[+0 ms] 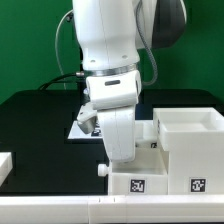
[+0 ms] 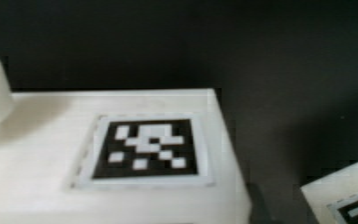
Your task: Assemble drawer
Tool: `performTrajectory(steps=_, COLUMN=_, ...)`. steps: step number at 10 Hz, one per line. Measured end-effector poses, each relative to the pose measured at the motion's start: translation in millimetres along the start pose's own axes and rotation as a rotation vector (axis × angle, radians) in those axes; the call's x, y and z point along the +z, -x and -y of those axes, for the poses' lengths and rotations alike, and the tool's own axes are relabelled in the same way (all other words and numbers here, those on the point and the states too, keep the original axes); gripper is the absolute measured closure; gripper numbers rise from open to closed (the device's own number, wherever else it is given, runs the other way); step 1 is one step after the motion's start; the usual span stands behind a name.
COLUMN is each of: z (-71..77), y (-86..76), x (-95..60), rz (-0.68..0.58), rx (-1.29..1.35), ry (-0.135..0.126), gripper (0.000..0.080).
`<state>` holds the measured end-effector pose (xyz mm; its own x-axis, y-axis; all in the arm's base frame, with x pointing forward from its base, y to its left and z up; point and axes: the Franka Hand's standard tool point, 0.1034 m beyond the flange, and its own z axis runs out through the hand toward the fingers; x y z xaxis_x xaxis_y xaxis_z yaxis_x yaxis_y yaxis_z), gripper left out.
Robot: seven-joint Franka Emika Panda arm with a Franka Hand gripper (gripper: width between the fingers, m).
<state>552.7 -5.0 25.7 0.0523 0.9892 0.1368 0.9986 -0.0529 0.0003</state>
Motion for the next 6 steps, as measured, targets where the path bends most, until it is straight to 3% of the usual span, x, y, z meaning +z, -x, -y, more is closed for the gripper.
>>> performTrajectory(steps=6, z=2.7, y=-2.0, x=3.9, rz=-0.002, rx=0.004, ry=0.004, gripper=0.076)
